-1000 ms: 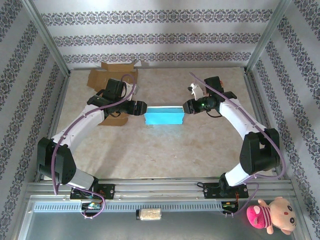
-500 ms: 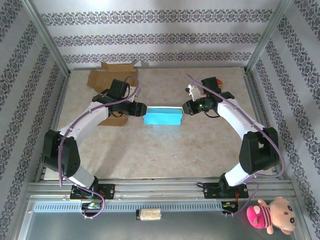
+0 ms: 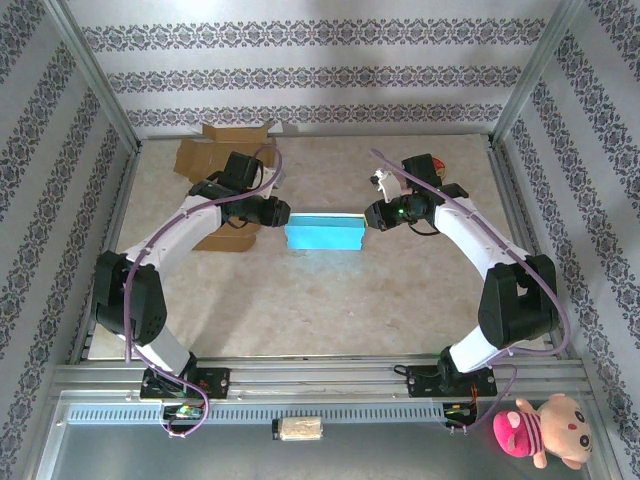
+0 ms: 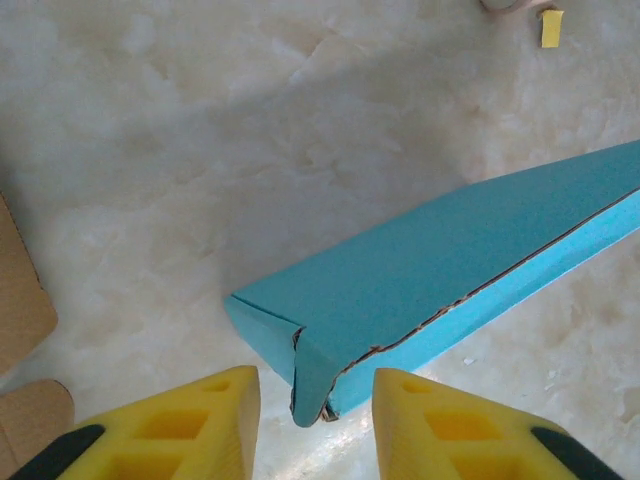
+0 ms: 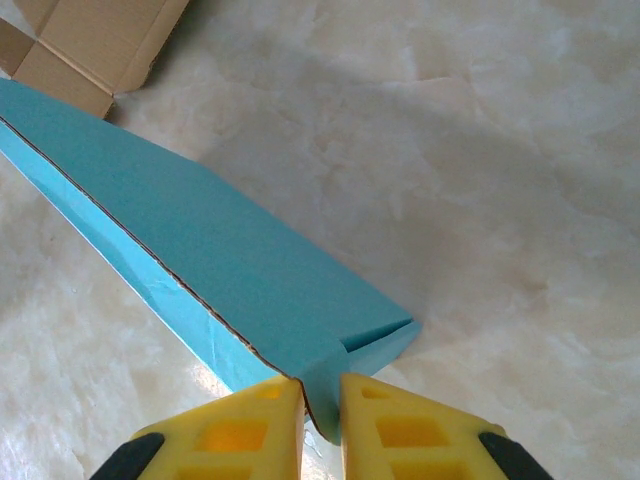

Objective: Fold the paper box

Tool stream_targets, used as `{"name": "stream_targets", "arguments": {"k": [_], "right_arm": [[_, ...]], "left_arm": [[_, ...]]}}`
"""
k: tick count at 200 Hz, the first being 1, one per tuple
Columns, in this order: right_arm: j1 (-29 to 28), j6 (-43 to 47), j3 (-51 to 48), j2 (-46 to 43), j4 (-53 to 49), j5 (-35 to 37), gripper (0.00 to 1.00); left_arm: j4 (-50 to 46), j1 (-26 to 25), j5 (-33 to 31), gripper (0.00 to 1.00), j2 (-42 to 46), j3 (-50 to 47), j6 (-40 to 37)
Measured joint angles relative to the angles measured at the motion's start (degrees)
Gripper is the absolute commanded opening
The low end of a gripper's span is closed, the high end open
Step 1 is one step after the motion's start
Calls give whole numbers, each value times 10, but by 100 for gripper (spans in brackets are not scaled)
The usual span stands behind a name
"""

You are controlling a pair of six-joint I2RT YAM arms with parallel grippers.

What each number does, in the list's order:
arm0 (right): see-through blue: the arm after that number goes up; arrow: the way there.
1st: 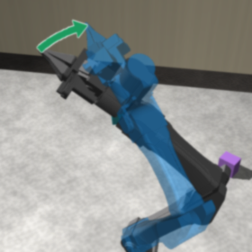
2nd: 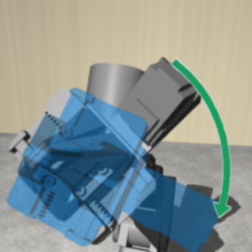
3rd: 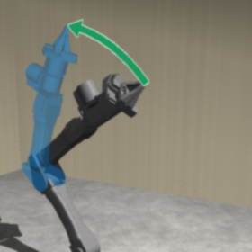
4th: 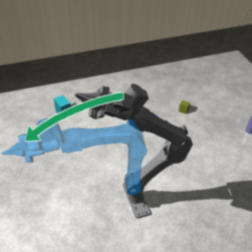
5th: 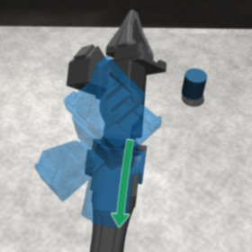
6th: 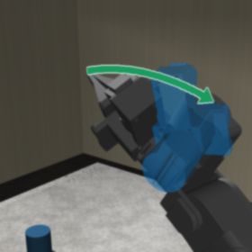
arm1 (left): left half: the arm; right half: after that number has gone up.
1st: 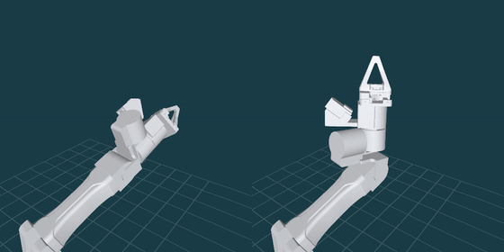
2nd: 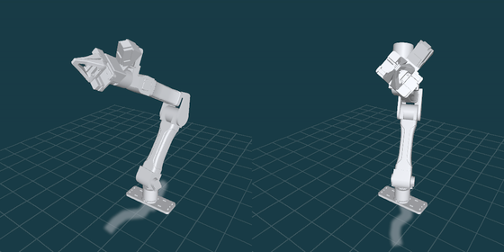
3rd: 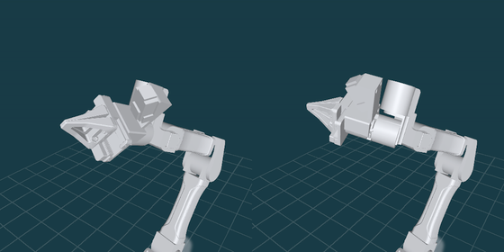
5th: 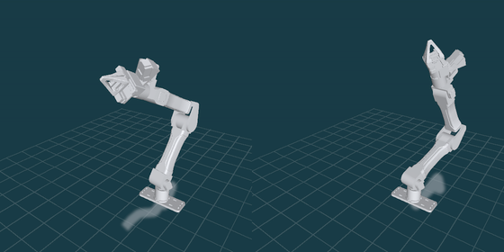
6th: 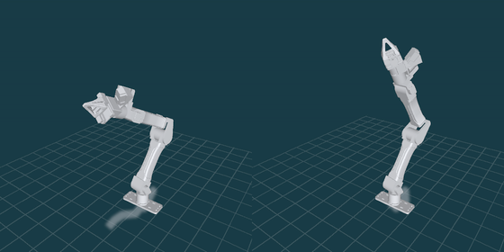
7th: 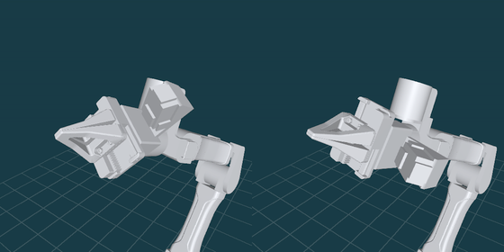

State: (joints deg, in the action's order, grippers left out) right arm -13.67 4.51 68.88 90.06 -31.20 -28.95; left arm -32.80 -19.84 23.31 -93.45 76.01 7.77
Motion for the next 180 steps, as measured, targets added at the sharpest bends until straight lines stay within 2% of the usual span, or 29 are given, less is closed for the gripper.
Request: {"name": "stream_targets", "arguments": {"k": [41, 82, 180], "right_arm": [[0, 0, 0, 0, 0, 1, 19], [-1, -12, 0, 0, 4, 7, 19], [-12, -171, 1, -1, 9, 9, 19]], "left_arm": [[0, 0, 2, 22, -11, 1, 2], [0, 0, 5, 0, -18, 3, 5], [0, 0, 11, 0, -18, 4, 28]]}}
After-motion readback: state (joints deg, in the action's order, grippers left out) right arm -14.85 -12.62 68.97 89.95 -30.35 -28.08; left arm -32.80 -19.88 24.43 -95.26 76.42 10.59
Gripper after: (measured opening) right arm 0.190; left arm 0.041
